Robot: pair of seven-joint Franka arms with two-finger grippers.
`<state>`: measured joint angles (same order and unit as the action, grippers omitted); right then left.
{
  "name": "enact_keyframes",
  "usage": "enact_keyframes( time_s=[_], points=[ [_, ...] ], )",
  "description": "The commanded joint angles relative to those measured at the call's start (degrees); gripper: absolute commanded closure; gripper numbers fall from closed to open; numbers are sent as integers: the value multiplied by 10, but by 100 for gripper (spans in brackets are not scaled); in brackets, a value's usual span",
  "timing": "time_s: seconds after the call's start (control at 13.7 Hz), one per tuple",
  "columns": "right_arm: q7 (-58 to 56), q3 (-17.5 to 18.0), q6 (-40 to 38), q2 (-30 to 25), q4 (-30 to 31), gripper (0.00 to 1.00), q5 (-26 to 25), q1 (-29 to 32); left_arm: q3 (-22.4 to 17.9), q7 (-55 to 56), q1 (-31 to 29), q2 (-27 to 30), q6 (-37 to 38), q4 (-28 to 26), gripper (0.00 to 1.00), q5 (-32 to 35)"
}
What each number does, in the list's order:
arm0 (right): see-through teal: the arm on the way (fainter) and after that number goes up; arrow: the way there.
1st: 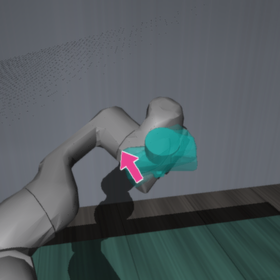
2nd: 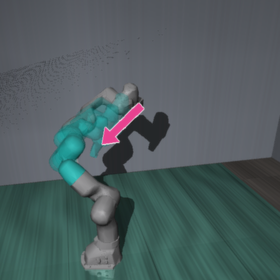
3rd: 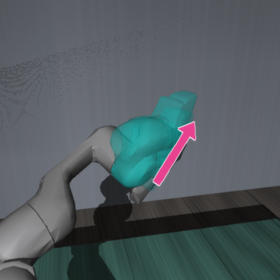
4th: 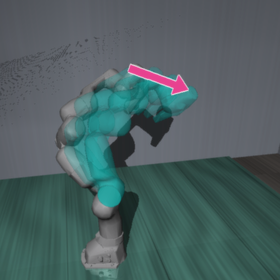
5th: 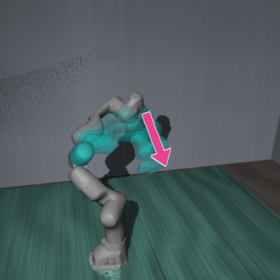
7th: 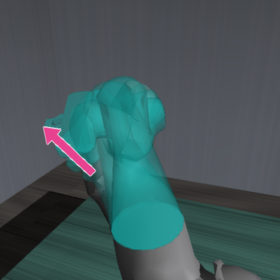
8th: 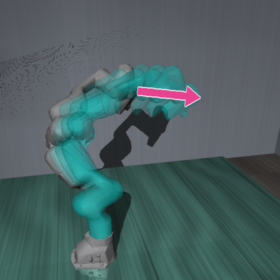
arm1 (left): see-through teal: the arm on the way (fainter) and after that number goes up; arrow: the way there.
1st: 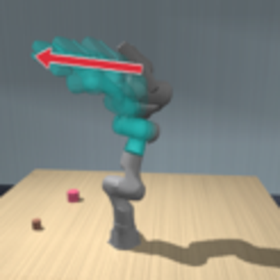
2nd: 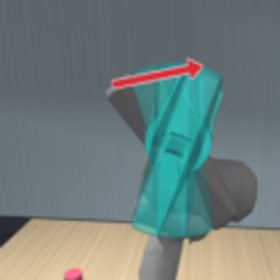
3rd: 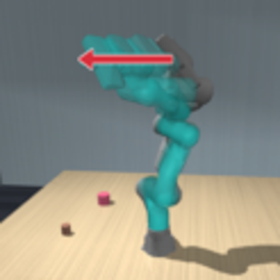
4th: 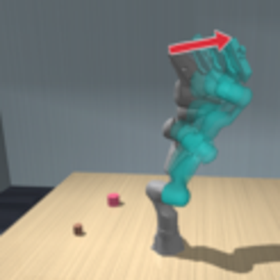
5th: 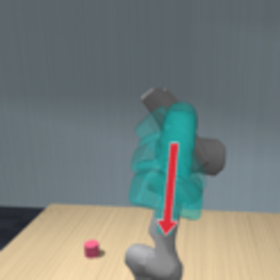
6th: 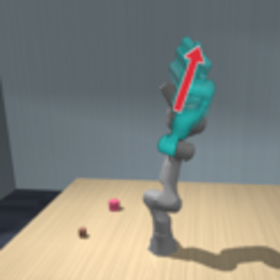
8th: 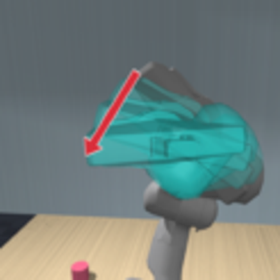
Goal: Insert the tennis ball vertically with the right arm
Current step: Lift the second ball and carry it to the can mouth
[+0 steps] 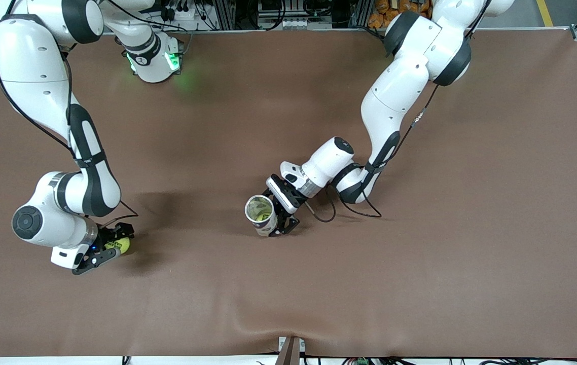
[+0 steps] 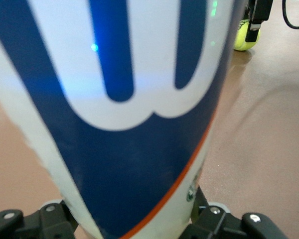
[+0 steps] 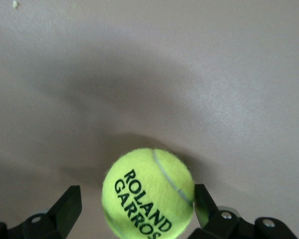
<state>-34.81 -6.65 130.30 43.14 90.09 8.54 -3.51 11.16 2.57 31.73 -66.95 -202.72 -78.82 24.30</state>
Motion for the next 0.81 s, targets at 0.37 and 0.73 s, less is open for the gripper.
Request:
enact_keyframes(
  time_s=[0.37,0.73],
  points=[
    [-3,6,25,-4,11,62,-4,8,3,2,-3,4,-8,-5,15,-2],
    [5,10,-41,-40,-4,65,27,7,3,2,-4,4,-8,-6,15,-1]
  ],
)
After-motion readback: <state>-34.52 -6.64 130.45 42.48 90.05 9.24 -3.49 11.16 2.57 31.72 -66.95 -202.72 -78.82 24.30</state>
